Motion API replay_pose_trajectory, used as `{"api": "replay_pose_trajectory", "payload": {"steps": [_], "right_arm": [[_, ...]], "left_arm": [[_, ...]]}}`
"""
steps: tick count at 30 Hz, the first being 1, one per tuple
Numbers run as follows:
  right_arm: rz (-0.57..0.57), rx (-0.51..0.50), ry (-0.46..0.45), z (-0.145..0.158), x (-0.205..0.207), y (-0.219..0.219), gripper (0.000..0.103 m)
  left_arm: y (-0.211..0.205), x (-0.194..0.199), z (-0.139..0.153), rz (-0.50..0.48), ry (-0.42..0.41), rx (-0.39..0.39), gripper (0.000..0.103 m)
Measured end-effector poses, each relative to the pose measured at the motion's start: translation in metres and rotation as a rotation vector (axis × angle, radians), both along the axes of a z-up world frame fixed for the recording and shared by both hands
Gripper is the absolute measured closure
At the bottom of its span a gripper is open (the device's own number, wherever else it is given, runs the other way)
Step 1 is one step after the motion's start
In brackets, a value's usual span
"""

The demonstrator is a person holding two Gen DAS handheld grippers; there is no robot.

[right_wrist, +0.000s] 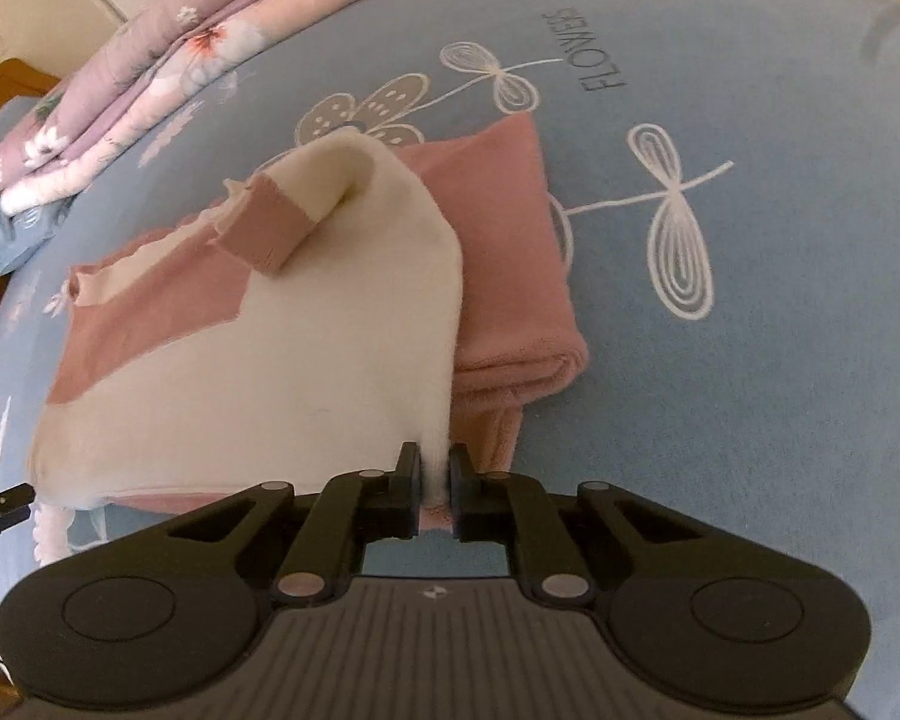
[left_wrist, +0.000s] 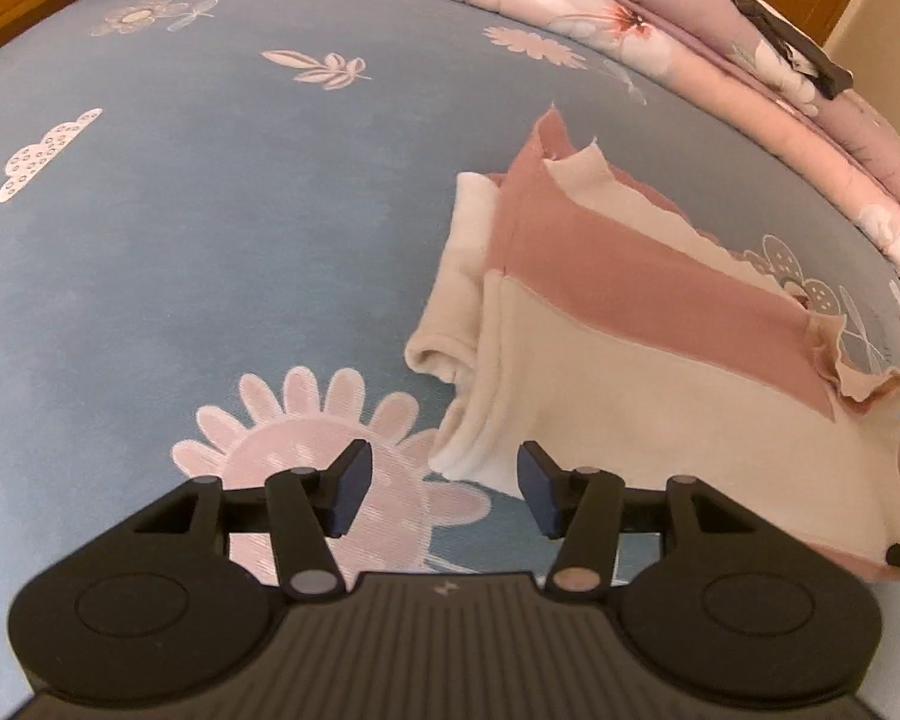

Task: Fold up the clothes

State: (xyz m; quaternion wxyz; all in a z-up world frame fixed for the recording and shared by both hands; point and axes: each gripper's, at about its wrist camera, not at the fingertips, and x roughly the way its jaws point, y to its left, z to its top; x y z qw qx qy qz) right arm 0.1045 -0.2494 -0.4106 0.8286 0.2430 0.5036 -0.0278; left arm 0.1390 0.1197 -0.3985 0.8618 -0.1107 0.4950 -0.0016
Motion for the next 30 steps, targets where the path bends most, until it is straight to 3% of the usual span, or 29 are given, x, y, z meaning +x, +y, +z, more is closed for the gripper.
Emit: {"api": "replay_pose_trajectory", "payload": {"steps": [2, 6, 8, 9, 11, 14, 19, 21, 23, 25, 27, 30], "right_arm": [[0.042, 0.007, 0.007, 0.000, 0.007, -0.001, 0.083], [0.078, 0.031, -0.043, 0.001, 0.013, -0.003, 0.080], [0.079, 0.074, -0.031, -0.001, 0.015, -0.004, 0.095], [0.083, 0.063, -0.012, -0.002, 0.016, -0.003, 0.095], [0.090, 0.047, 0.019, 0.000, 0.015, -0.002, 0.095], [0.090, 0.009, 0.031, 0.005, 0.006, -0.008, 0.095], [0.113, -0.028, 0.074, -0.003, 0.009, 0.001, 0.092], [0.094, -0.088, 0.059, 0.014, 0.006, 0.005, 0.082], [0.100, -0.173, 0.021, 0.041, 0.002, 0.015, 0.080], [0.131, -0.224, -0.041, 0.064, -0.001, 0.030, 0.079], [0.181, -0.169, -0.116, 0.075, 0.006, 0.055, 0.078], [0.292, 0.037, -0.199, 0.058, 0.035, 0.098, 0.078]], "left_arm": [[-0.008, -0.001, -0.001, -0.072, -0.019, 0.006, 0.049], [-0.033, 0.004, -0.001, -0.252, -0.113, 0.141, 0.050], [-0.034, 0.010, -0.001, -0.293, -0.124, 0.093, 0.054], [-0.034, 0.015, -0.002, -0.305, -0.111, 0.095, 0.075], [-0.034, 0.026, -0.005, -0.321, -0.077, 0.127, 0.095], [-0.029, 0.037, -0.006, -0.328, -0.043, 0.201, 0.096], [-0.027, 0.045, -0.012, -0.337, 0.000, 0.238, 0.087], [-0.028, 0.040, -0.001, -0.341, -0.006, 0.262, 0.083], [-0.031, 0.031, 0.016, -0.355, -0.012, 0.282, 0.081], [-0.043, 0.018, 0.039, -0.397, -0.075, 0.314, 0.073], [-0.061, 0.011, 0.052, -0.484, -0.135, 0.230, 0.057], [-0.089, 0.021, 0.037, -0.619, -0.125, -0.025, 0.056]]}}
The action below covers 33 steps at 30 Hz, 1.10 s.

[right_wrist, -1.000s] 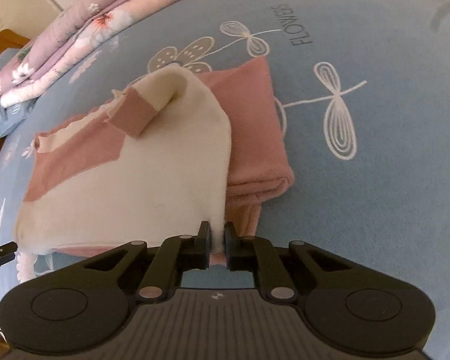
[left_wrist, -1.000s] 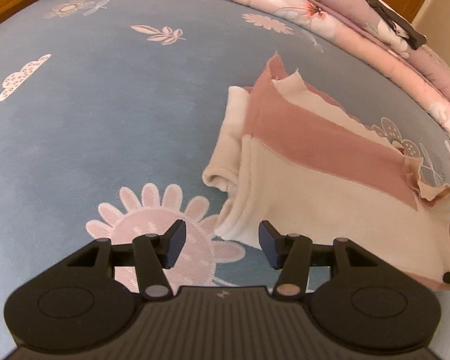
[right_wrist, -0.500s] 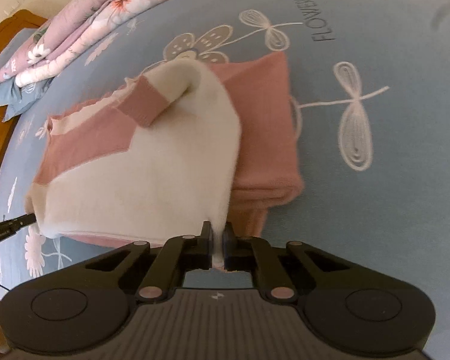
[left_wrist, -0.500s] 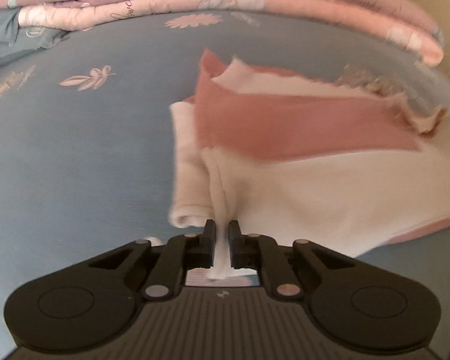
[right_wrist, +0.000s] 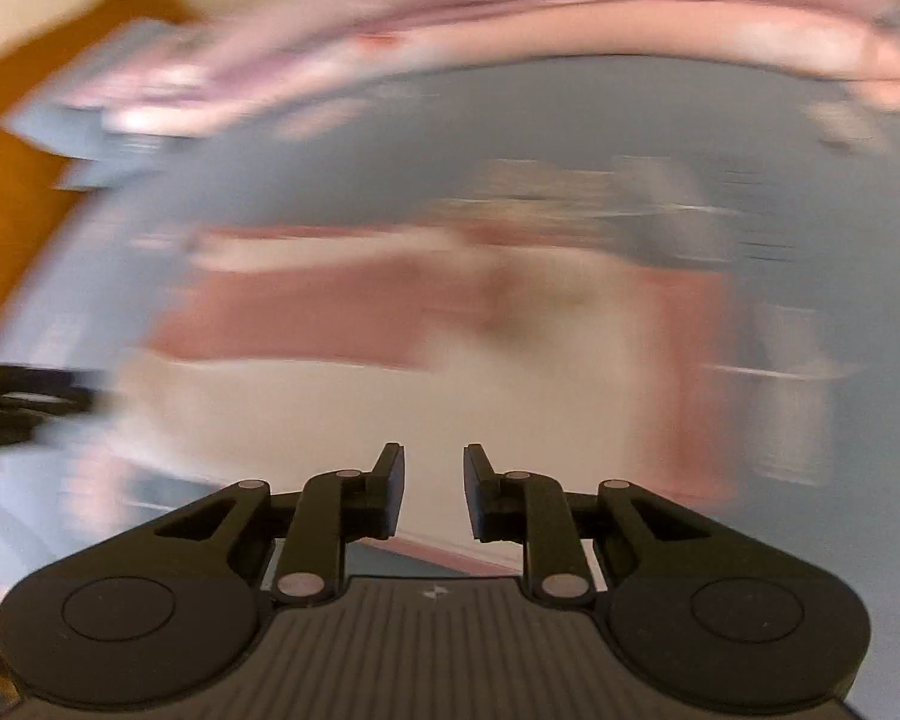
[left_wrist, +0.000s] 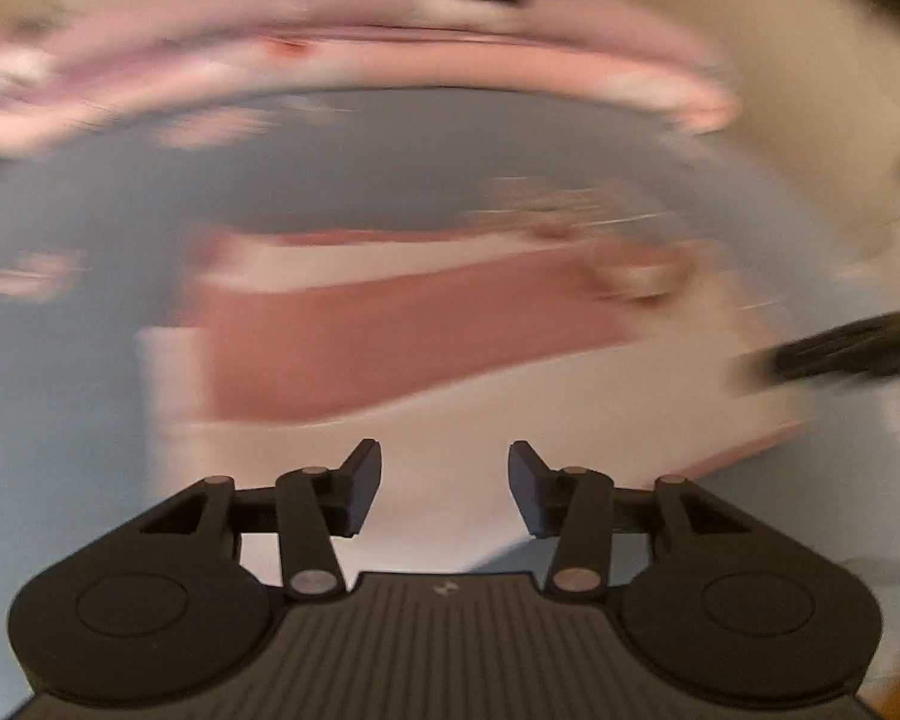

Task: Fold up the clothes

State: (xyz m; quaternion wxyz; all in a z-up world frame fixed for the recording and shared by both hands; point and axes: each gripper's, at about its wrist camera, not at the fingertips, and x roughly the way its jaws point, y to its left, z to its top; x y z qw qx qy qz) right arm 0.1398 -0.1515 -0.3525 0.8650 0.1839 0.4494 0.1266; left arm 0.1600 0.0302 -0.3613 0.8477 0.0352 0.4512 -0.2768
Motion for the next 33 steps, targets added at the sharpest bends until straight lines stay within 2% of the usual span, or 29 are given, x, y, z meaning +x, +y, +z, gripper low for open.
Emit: {"api": "replay_pose_trajectory", "payload": {"steps": [1, 4, 6, 7, 8, 11, 14, 18, 21, 22, 23, 24, 25, 27, 30, 31, 33], "right_arm": [[0.029, 0.074, 0.012, -0.014, 0.011, 0.012, 0.078], [0.055, 0.251, 0.079, -0.060, 0.034, 0.030, 0.078], [0.018, 0.233, 0.141, -0.084, 0.038, 0.030, 0.078], [0.020, 0.252, 0.150, -0.094, 0.035, 0.024, 0.087], [0.004, 0.272, 0.147, -0.097, 0.029, 0.013, 0.092], [-0.050, 0.300, 0.137, -0.100, 0.010, -0.023, 0.097], [-0.116, 0.306, 0.144, -0.098, -0.007, -0.056, 0.098], [-0.152, 0.267, 0.167, -0.092, -0.013, -0.070, 0.097], [-0.167, 0.233, 0.191, -0.088, -0.014, -0.074, 0.089], [-0.161, 0.210, 0.194, -0.082, -0.014, -0.073, 0.084], [-0.152, 0.186, 0.197, -0.075, -0.013, -0.071, 0.073], [-0.142, 0.172, 0.188, -0.065, -0.015, -0.069, 0.068], [-0.131, 0.166, 0.170, -0.054, -0.015, -0.066, 0.064], [-0.107, 0.181, 0.127, -0.040, -0.010, -0.061, 0.064], [-0.091, 0.234, 0.055, -0.034, 0.012, -0.051, 0.059], [-0.089, 0.246, 0.045, -0.039, 0.022, -0.047, 0.059], [-0.086, 0.266, 0.028, -0.049, 0.043, -0.039, 0.059]], "left_arm": [[-0.009, 0.006, -0.010, -0.033, 0.026, -0.033, 0.056], [-0.021, 0.022, -0.045, -0.091, 0.110, -0.054, 0.056], [-0.013, 0.029, -0.069, -0.103, 0.157, -0.025, 0.062], [-0.006, 0.028, -0.071, -0.124, 0.153, -0.044, 0.063], [0.002, 0.026, -0.072, -0.146, 0.147, -0.065, 0.064], [0.030, 0.023, -0.072, -0.144, 0.167, -0.076, 0.064], [0.061, 0.024, -0.070, -0.076, 0.218, -0.113, 0.064], [0.093, 0.024, -0.070, 0.011, 0.226, -0.073, 0.064], [0.099, 0.027, -0.066, 0.046, 0.267, -0.066, 0.063], [0.096, 0.028, -0.061, 0.045, 0.274, -0.036, 0.063], [0.093, 0.028, -0.055, 0.042, 0.280, -0.004, 0.062], [0.090, 0.025, -0.044, 0.032, 0.265, 0.014, 0.054], [0.087, 0.023, -0.031, 0.006, 0.238, -0.005, 0.049], [0.081, 0.022, -0.012, -0.033, 0.184, -0.056, 0.033], [0.062, 0.039, -0.012, -0.049, 0.147, -0.156, 0.031], [0.054, 0.046, -0.018, -0.043, 0.148, -0.174, 0.031], [0.038, 0.062, -0.040, -0.025, 0.148, -0.162, 0.031]]}}
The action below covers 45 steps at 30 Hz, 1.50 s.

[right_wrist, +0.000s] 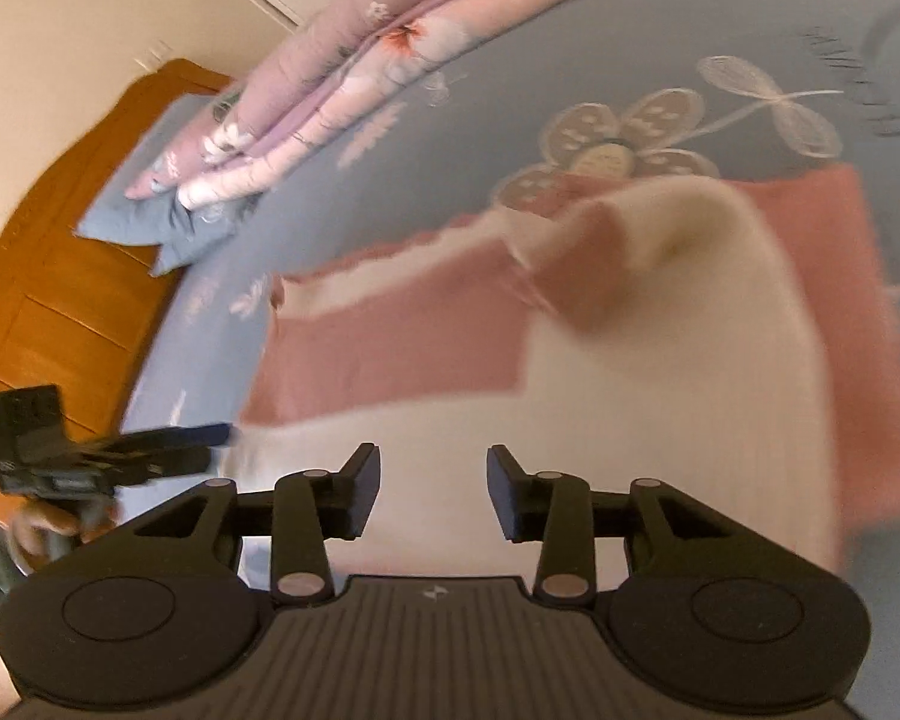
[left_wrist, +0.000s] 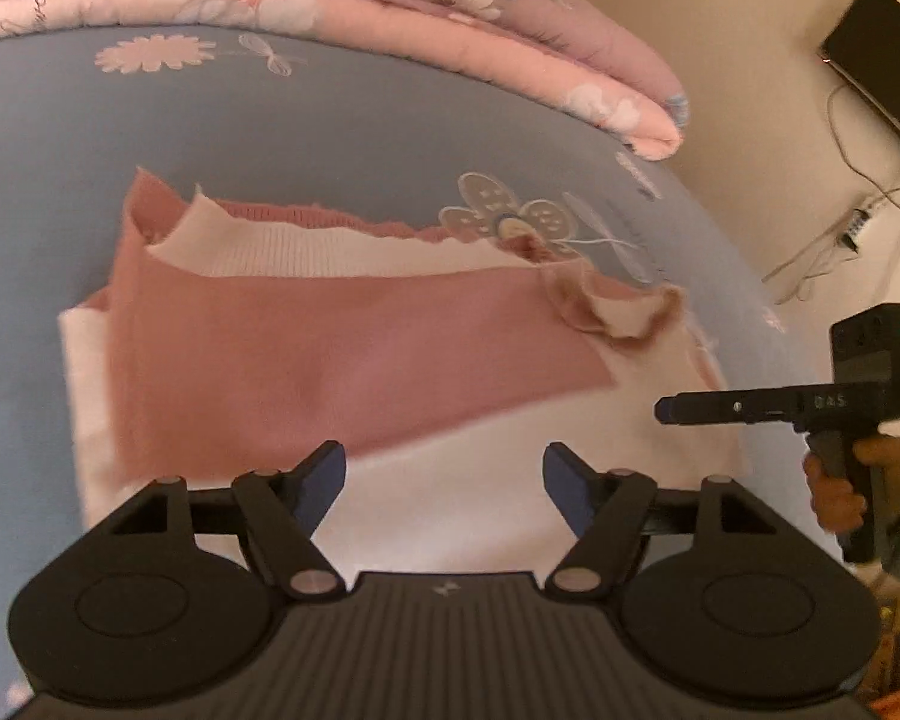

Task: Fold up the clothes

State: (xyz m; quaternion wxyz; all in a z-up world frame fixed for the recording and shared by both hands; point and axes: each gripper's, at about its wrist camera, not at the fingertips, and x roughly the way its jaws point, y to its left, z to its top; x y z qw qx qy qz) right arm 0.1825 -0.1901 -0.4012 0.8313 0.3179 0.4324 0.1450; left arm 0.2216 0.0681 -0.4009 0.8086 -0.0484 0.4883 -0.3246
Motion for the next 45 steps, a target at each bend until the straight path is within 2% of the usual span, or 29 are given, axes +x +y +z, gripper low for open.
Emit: {"api": "replay_pose_trajectory", "payload": {"steps": [3, 5, 7, 9, 10, 11, 12, 14, 15, 18, 22, 24, 25, 26, 27, 31, 36, 41, 45], "right_arm": [[-0.001, -0.035, 0.022, -0.016, 0.013, 0.000, 0.059], [-0.015, -0.057, 0.029, -0.018, 0.010, -0.010, 0.059], [-0.015, -0.135, 0.022, -0.005, 0.004, -0.014, 0.059], [0.008, -0.273, -0.029, 0.018, -0.001, -0.014, 0.058], [0.021, -0.374, -0.074, 0.032, -0.003, -0.013, 0.054], [0.053, -0.520, -0.123, 0.041, -0.004, -0.008, 0.044], [0.088, -0.672, -0.173, 0.050, -0.005, -0.003, 0.039], [0.283, -0.997, -0.268, 0.051, -0.003, 0.013, 0.036], [0.386, -1.101, -0.296, 0.046, -0.004, 0.015, 0.036], [0.657, -1.321, -0.381, 0.025, 0.000, 0.019, 0.037], [0.934, -1.441, -0.512, 0.008, 0.007, 0.025, 0.041], [1.021, -1.438, -0.521, 0.005, 0.012, 0.028, 0.058], [1.000, -1.377, -0.477, 0.009, 0.019, 0.025, 0.081], [0.970, -1.308, -0.427, 0.013, 0.027, 0.022, 0.083], [0.939, -1.239, -0.377, 0.017, 0.035, 0.019, 0.083], [0.668, -1.007, -0.248, 0.034, 0.065, -0.023, 0.087], [0.423, -0.794, -0.125, 0.038, 0.092, -0.072, 0.091], [0.209, -0.629, 0.031, 0.012, 0.109, -0.118, 0.093], [0.150, -0.604, 0.079, -0.012, 0.106, -0.124, 0.091]], "left_arm": [[-0.005, 0.012, -0.027, 0.010, 0.015, 0.074, 0.031], [0.002, 0.011, -0.032, 0.006, 0.005, 0.079, 0.031], [0.000, 0.010, -0.026, 0.009, 0.013, 0.099, 0.031], [-0.006, 0.008, -0.019, -0.003, 0.002, 0.127, 0.031], [-0.010, 0.006, -0.014, -0.024, -0.018, 0.142, 0.031], [-0.016, 0.004, -0.011, -0.047, -0.032, 0.153, 0.031], [-0.023, 0.004, -0.010, -0.073, -0.042, 0.161, 0.031], [-0.029, 0.002, -0.009, -0.102, -0.054, 0.160, 0.031], [-0.032, 0.003, -0.011, -0.114, -0.049, 0.157, 0.031], [-0.038, 0.006, -0.015, -0.116, -0.042, 0.160, 0.031], [-0.040, 0.009, -0.017, -0.118, -0.037, 0.165, 0.031], [-0.042, 0.011, -0.017, -0.121, -0.033, 0.172, 0.031], [-0.043, 0.012, -0.017, -0.126, -0.032, 0.176, 0.031], [-0.043, 0.013, -0.018, -0.131, -0.031, 0.180, 0.031], [-0.043, 0.014, -0.018, -0.137, -0.030, 0.184, 0.031], [-0.043, 0.016, -0.019, -0.147, -0.023, 0.183, 0.030], [-0.043, 0.018, -0.020, -0.144, -0.008, 0.176, 0.028], [-0.043, 0.020, -0.021, -0.151, -0.005, 0.175, 0.027], [-0.044, 0.020, -0.022, -0.157, -0.011, 0.181, 0.025]]}}
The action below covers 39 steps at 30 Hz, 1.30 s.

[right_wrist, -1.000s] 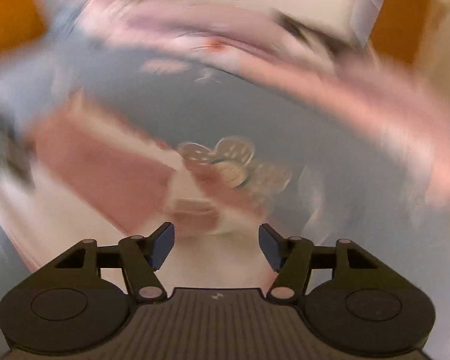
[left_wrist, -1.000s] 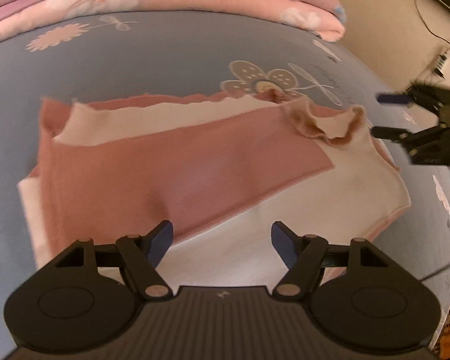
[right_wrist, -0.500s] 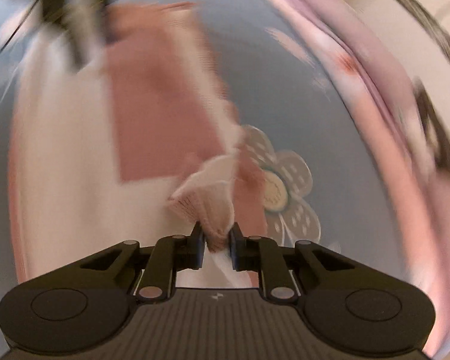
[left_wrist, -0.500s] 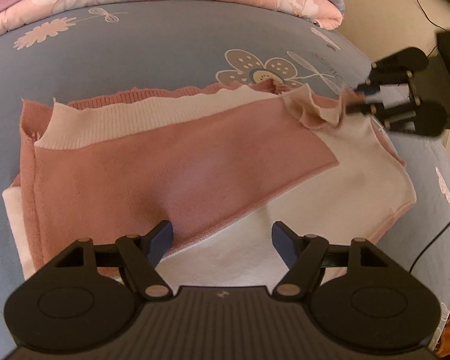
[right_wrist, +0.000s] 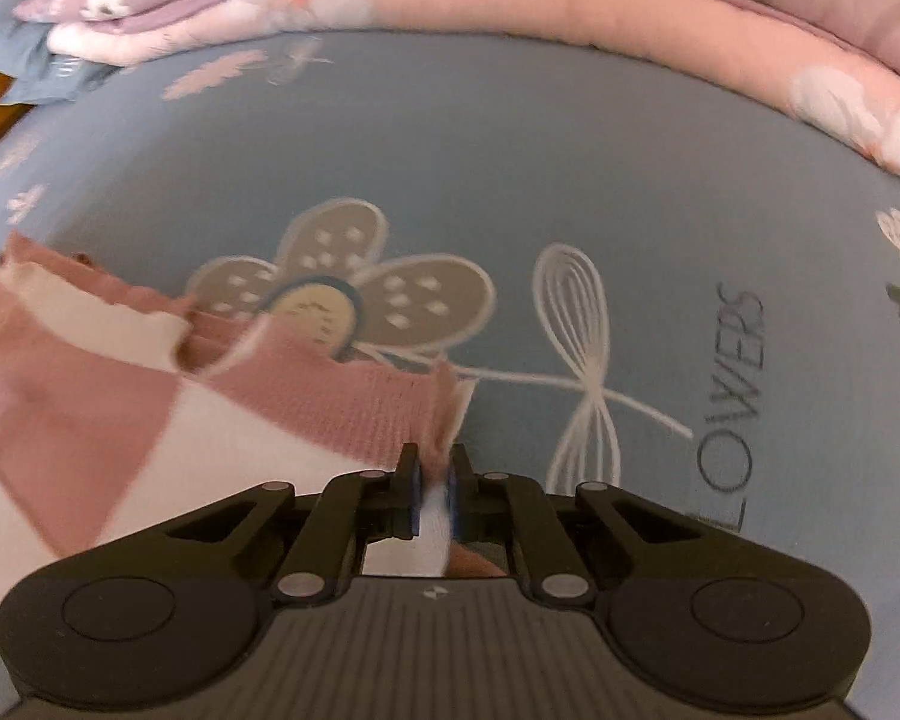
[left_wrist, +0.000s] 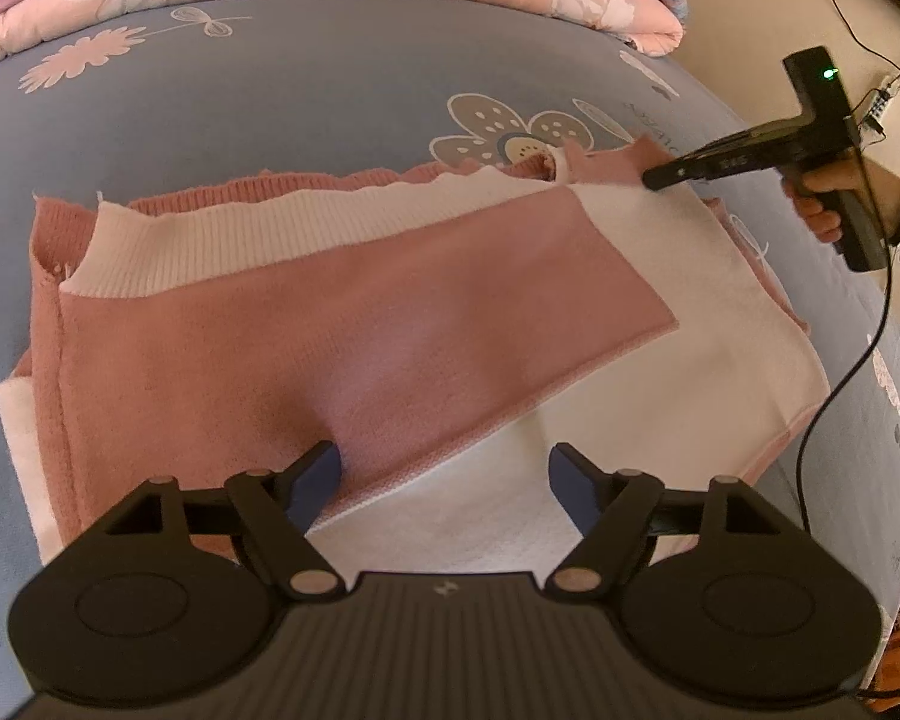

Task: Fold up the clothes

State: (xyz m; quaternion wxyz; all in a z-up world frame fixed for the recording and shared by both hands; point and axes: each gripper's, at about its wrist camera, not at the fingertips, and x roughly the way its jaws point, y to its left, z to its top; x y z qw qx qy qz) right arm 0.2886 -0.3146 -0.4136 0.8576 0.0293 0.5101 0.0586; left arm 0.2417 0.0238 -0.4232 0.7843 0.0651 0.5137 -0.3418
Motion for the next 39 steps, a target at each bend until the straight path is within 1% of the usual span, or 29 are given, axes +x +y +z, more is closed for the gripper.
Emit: {"api": "replay_pose_trajectory", "payload": {"steps": [1, 3, 4, 5, 6, 7, 8, 9, 11, 12, 14, 15, 16, 17, 19, 21, 23, 24, 26, 27, 28, 30, 31, 32, 33, 35, 36, 37, 39], "right_arm": [[-0.029, 0.004, -0.006, 0.001, -0.002, -0.002, 0.084], [-0.072, 0.016, -0.033, 0.015, -0.011, -0.007, 0.081], [-0.105, 0.012, -0.060, 0.026, -0.022, -0.011, 0.077], [-0.142, 0.032, -0.084, 0.037, -0.036, -0.016, 0.073], [-0.168, 0.077, -0.091, 0.044, -0.046, -0.020, 0.070], [-0.196, 0.144, -0.085, 0.046, -0.059, -0.026, 0.063], [-0.220, 0.186, -0.068, 0.043, -0.070, -0.028, 0.060], [-0.242, 0.223, -0.049, 0.038, -0.081, -0.029, 0.058], [-0.276, 0.276, 0.000, 0.015, -0.093, -0.026, 0.057], [-0.303, 0.294, 0.010, 0.002, -0.096, -0.026, 0.057], [-0.341, 0.353, -0.026, -0.004, -0.099, -0.028, 0.055], [-0.360, 0.384, -0.046, -0.007, -0.101, -0.029, 0.056], [-0.363, 0.412, -0.062, -0.006, -0.102, -0.029, 0.071], [-0.367, 0.412, -0.054, -0.006, -0.101, -0.029, 0.095], [-0.379, 0.382, -0.029, -0.003, -0.100, -0.029, 0.095], [-0.384, 0.357, -0.043, 0.007, -0.103, -0.028, 0.096], [-0.404, 0.340, -0.076, 0.018, -0.109, -0.031, 0.096], [-0.416, 0.335, -0.076, 0.018, -0.109, -0.032, 0.096], [-0.459, 0.359, -0.043, 0.003, -0.110, -0.036, 0.096], [-0.472, 0.363, -0.031, -0.005, -0.111, -0.039, 0.096], [-0.491, 0.388, -0.031, -0.009, -0.111, -0.041, 0.096], [-0.531, 0.442, -0.035, -0.017, -0.111, -0.045, 0.093], [-0.538, 0.452, -0.040, -0.013, -0.115, -0.046, 0.085], [-0.544, 0.458, -0.046, -0.009, -0.118, -0.047, 0.076], [-0.538, 0.451, -0.055, -0.004, -0.125, -0.045, 0.074], [-0.537, 0.456, -0.042, 0.000, -0.142, -0.041, 0.065], [-0.539, 0.468, -0.031, 0.001, -0.151, -0.039, 0.065], [-0.540, 0.486, -0.016, 0.001, -0.160, -0.035, 0.062], [-0.518, 0.481, 0.004, 0.000, -0.171, -0.023, 0.061]], "left_arm": [[-0.001, 0.000, 0.000, -0.002, -0.001, 0.004, 0.025], [-0.002, -0.001, 0.002, -0.004, -0.001, 0.012, 0.025], [-0.002, -0.001, 0.004, -0.004, 0.000, 0.015, 0.025], [-0.002, -0.004, 0.008, 0.000, -0.006, 0.022, 0.025], [-0.001, -0.007, 0.012, 0.005, -0.012, 0.028, 0.025], [-0.001, -0.009, 0.016, 0.010, -0.019, 0.035, 0.025], [0.000, -0.016, 0.021, 0.015, -0.033, 0.037, 0.025], [0.000, -0.023, 0.025, 0.019, -0.047, 0.039, 0.025], [0.001, -0.038, 0.031, 0.038, -0.074, 0.050, 0.025], [0.001, -0.045, 0.032, 0.054, -0.086, 0.060, 0.025], [0.002, -0.059, 0.033, 0.100, -0.124, 0.084, 0.025], [0.005, -0.061, 0.032, 0.135, -0.140, 0.097, 0.025], [0.008, -0.064, 0.032, 0.171, -0.155, 0.110, 0.025], [0.012, -0.062, 0.030, 0.208, -0.162, 0.122, 0.025], [0.021, -0.053, 0.024, 0.281, -0.124, 0.114, 0.025], [0.028, -0.045, 0.025, 0.331, -0.102, 0.083, 0.025], [0.030, -0.042, 0.028, 0.322, -0.118, 0.070, 0.025], [0.028, -0.041, 0.026, 0.307, -0.125, 0.084, 0.025], [0.027, -0.036, 0.014, 0.269, -0.105, 0.105, 0.025], [0.027, -0.033, 0.004, 0.257, -0.070, 0.124, 0.025], [0.027, -0.031, -0.003, 0.258, -0.055, 0.130, 0.024], [0.029, -0.029, -0.002, 0.262, -0.054, 0.107, 0.023], [0.030, -0.027, 0.001, 0.259, -0.047, 0.109, 0.023], [0.029, -0.028, 0.006, 0.254, -0.064, 0.109, 0.023], [0.028, -0.030, 0.012, 0.248, -0.085, 0.109, 0.023], [0.023, -0.034, 0.023, 0.226, -0.122, 0.101, 0.023], [0.018, -0.037, 0.027, 0.205, -0.141, 0.093, 0.023], [0.011, -0.040, 0.031, 0.172, -0.163, 0.077, 0.023], [-0.007, -0.042, 0.037, 0.087, -0.223, 0.036, 0.023]]}}
